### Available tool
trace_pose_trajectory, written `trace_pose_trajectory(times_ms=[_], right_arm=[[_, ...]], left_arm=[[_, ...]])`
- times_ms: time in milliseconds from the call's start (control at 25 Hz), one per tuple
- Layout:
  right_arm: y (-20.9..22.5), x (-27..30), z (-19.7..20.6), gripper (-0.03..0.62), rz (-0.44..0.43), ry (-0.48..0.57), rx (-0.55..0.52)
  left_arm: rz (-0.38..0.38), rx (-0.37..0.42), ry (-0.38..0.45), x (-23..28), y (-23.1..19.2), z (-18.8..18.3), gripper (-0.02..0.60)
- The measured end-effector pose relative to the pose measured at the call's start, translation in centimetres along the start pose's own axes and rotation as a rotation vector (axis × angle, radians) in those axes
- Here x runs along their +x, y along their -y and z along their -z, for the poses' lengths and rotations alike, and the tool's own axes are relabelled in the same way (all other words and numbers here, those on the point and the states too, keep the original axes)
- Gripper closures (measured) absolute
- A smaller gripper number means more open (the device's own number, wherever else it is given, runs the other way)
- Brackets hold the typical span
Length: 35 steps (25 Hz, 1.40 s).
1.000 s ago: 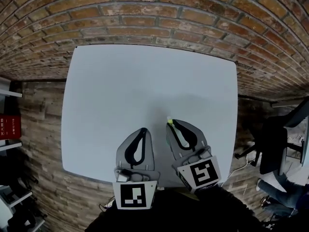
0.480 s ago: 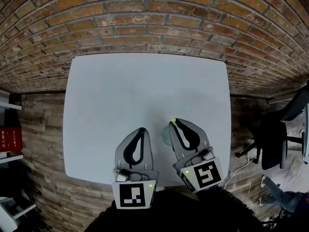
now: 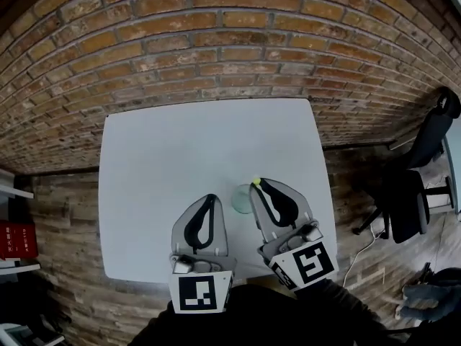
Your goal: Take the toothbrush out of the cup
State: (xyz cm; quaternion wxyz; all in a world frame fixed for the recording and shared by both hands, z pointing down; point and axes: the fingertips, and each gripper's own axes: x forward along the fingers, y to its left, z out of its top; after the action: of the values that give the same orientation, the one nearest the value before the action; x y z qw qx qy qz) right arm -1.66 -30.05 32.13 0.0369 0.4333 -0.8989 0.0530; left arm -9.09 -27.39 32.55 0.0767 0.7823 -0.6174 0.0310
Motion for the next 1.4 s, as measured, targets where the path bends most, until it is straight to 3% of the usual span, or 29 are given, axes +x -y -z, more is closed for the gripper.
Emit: trace_pose_trajectory(times_ms=[360, 640, 1040, 1400], right_arm=[[-1.9, -5.0, -6.4, 0.545, 0.053, 0.166, -0.009], [-3.9, -9.9, -9.9, 0.545, 0.126, 0.272, -0.015], [-6.4, -13.1, -5.2, 0.545, 0.230, 0.222, 0.013], [-6.8, -13.9, -4.6, 0.545, 0.259, 0.222, 0.015]], left_arm=[[0.095, 0.035, 0.087, -3.1, 2.5, -3.1, 0.572], [0.213, 0.057, 0.175, -5.8, 4.7, -5.3, 0.572], [0.353, 0.061, 0.111, -9.7, 7.2, -2.6, 0.572], [0.387, 0.079, 0.174, -10.8, 7.4, -3.7, 0.572]])
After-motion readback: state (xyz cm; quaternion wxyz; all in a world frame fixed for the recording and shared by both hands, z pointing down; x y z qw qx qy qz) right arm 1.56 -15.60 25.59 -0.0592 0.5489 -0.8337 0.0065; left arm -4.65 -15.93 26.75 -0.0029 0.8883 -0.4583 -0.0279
